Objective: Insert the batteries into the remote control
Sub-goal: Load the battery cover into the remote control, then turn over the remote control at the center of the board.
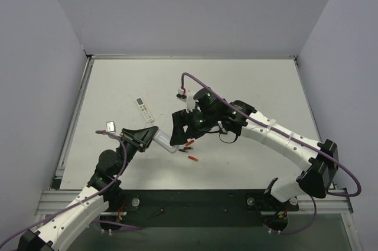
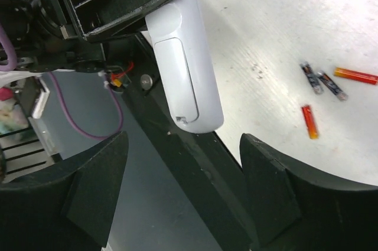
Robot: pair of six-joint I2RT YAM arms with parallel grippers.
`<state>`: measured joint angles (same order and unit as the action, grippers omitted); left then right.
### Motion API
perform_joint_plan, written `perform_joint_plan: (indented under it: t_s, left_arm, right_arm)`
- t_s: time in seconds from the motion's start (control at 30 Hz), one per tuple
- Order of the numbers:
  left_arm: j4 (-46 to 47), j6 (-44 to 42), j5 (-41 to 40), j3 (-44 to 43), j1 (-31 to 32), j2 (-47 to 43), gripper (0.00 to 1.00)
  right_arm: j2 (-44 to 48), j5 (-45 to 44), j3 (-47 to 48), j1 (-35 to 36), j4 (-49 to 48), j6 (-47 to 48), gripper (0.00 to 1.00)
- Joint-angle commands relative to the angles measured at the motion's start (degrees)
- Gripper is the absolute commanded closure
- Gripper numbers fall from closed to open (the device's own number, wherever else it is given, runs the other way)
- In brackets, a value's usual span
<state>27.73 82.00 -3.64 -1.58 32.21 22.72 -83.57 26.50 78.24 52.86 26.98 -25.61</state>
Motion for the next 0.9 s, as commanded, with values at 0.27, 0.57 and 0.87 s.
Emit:
perform_joint_plan:
  t_s: [0.27, 0.57, 0.87]
  left_arm:
    - [6.8, 3.3, -0.4, 1.8, 0.0, -0.1, 1.00]
    - [8.2, 5.0, -0.3, 1.9, 0.0, -0.4, 1.00]
    - [9.3, 5.6, -0.4, 0.7, 0.0, 0.0, 1.00]
  right_arm:
    - [3.2, 12.9, -14.4, -2.5, -28.5, -12.4, 0.30]
    - [2.3, 18.7, -20.0, -3.6, -38.9, -18.6, 0.45]
    - [1.0, 22.2, -23.3, -4.1, -45.7, -22.6, 0.64]
